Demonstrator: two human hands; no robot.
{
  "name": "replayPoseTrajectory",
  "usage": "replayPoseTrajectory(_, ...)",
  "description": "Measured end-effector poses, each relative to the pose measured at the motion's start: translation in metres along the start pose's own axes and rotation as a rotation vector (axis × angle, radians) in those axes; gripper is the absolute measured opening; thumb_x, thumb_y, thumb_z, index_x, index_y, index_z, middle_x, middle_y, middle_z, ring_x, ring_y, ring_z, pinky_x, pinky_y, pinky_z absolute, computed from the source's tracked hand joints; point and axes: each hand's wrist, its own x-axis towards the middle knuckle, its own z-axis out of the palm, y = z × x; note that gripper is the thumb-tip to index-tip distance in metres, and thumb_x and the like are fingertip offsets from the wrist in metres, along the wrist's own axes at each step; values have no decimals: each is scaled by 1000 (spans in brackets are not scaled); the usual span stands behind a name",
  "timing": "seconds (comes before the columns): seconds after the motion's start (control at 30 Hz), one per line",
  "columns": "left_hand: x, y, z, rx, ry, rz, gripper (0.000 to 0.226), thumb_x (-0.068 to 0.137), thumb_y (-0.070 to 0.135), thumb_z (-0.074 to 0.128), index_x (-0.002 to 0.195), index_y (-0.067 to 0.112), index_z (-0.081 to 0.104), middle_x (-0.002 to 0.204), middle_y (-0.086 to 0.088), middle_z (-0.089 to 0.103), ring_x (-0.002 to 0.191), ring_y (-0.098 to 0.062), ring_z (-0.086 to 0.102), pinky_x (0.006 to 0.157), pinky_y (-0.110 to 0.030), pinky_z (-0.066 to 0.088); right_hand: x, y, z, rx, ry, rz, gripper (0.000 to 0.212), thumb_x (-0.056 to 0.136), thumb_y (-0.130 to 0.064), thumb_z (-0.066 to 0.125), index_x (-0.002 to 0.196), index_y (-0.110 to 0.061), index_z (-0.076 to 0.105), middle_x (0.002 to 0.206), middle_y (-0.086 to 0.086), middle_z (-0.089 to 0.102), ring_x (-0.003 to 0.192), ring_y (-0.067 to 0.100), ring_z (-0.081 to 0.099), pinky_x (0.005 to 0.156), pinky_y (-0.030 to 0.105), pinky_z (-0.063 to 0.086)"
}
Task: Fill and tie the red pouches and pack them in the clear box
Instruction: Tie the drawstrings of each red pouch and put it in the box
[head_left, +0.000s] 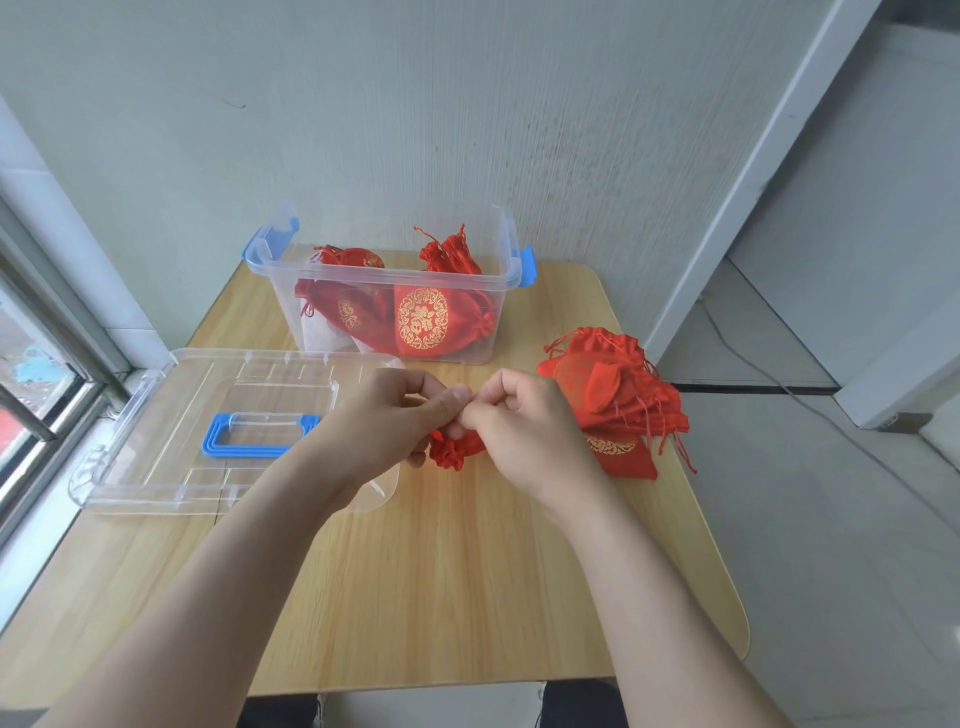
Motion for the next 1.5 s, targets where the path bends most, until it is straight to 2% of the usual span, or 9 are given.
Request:
replayPoseTrajectory(0.1,-1,2,-1,-35,17,-30,32,96,38,74,90,6,72,82,-8,78,59,-11,62,63,-28,53,-2,-5,-2,130,-27,43,17,93,-18,66,77,-12,66,70,-5,75,55,3,62,58,24,47)
replayPoseTrajectory(0.23,0,2,0,-101,19,-57,28,94,32,76,99,4,77,64,3,70,60,-14,56,62,-23,57,-1,-5,-1,228,-16,120,31,95,-16,59,66,-21,55,50,-14,56,47,3,48,58,27,37)
replayPoseTrajectory(0.37,0,0,-5,-33,-27,-63,16,91,28,81,96,14,84,85,-9,79,67,-14,65,73,-29,63,1,-2,-1,209,12,151,31,88,-23,60,57,-27,59,59,-15,56,62,13,48,64,34,38)
replayPoseTrajectory(0.6,-3,3,-2,24,-4,-98,10,93,7,77,91,-2,79,84,-20,79,81,-29,80,78,-36,67,1,1,-6,139,-39,121,8,90,-29,55,90,-21,57,59,-18,52,61,11,48,65,35,39)
replayPoseTrajectory(0.73,-4,-1,-2,153,-30,-74,8,93,1,73,88,-3,78,81,-20,79,78,-30,80,74,-34,67,0,-2,-8,182,-162,74,17,95,-3,46,99,-19,51,50,-16,46,49,7,41,54,28,36)
replayPoseTrajectory(1.0,-2,-7,-5,415,-98,-9,9,97,11,74,90,8,79,77,-6,80,77,-19,81,83,-38,66,-5,-3,-12,101,-139,-66,12,100,-5,57,103,-16,51,59,-4,60,54,12,50,62,32,44)
replayPoseTrajectory(1.17,-2,-5,-2,381,-114,24,8,96,9,76,91,5,80,76,-8,80,78,-22,81,82,-39,67,-1,0,-10,128,-14,-108,11,101,-6,59,101,-16,56,61,-4,65,53,11,55,61,32,45)
replayPoseTrajectory(1.33,-3,-4,-1,286,-81,-15,14,99,8,71,88,1,77,78,-12,80,79,-23,80,78,-33,67,6,4,-8,261,62,-77,17,104,-8,59,117,-20,58,96,5,76,71,15,70,69,32,58)
replayPoseTrajectory(1.5,0,-9,-1,61,28,-70,15,101,5,68,95,-7,75,85,-20,79,83,-28,79,81,-37,67,3,12,-8,-141,81,-195,16,87,-16,75,98,-27,70,87,-8,74,73,6,69,67,21,55)
